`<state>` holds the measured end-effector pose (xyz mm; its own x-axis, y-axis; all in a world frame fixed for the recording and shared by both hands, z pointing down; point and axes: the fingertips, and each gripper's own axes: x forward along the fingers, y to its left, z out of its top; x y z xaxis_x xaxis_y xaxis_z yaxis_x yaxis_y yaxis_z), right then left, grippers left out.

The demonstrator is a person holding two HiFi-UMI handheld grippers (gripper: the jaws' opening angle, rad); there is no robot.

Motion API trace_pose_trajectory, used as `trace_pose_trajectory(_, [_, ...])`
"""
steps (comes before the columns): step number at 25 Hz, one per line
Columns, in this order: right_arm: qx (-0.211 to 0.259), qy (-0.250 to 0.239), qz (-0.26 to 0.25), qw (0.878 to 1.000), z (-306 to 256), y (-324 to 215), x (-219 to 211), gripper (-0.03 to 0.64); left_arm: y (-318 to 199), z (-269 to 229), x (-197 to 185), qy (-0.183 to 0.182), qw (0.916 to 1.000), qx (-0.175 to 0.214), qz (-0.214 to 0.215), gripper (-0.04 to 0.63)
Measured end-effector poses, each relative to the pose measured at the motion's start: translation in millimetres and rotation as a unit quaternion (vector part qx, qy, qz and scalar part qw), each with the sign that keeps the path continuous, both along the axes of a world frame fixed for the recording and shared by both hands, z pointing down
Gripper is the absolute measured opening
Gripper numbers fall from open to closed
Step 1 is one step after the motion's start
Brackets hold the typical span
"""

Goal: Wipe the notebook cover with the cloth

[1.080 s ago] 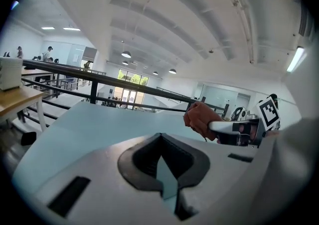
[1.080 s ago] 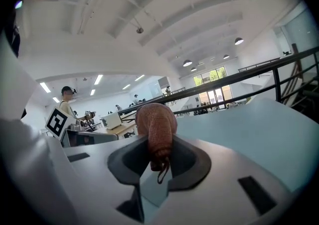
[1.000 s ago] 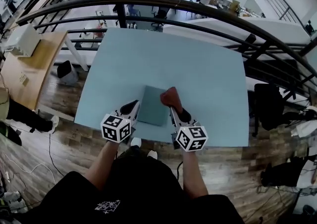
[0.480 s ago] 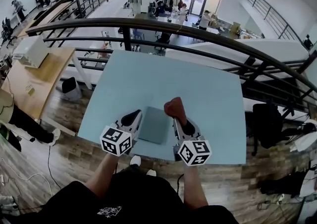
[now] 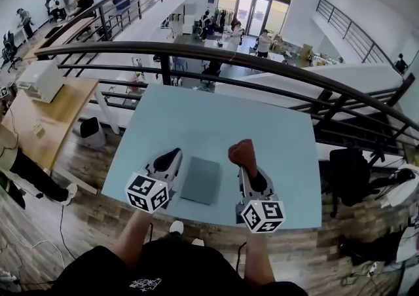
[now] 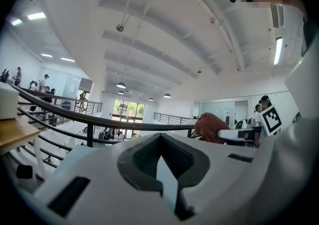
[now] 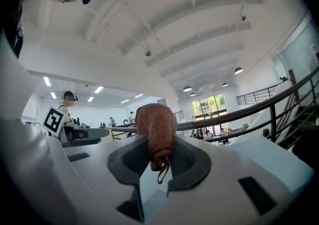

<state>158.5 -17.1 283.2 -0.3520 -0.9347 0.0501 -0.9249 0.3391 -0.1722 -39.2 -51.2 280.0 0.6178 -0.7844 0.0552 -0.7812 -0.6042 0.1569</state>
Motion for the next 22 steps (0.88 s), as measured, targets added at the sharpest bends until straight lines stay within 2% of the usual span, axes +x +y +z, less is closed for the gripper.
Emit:
trace_pose_trajectory(6, [0.015,0.006,0.006,1.0,-15,0,10,0.081,-1,-18,7,-0.007,0.9997,0.021,0.004,-0.008])
trace_pose_trajectory(22, [0.012,0.008,0.005,1.0,-7,-13,5,0.08,-12,-4,8,-0.003,0.9999,0.011,0.009,-0.008])
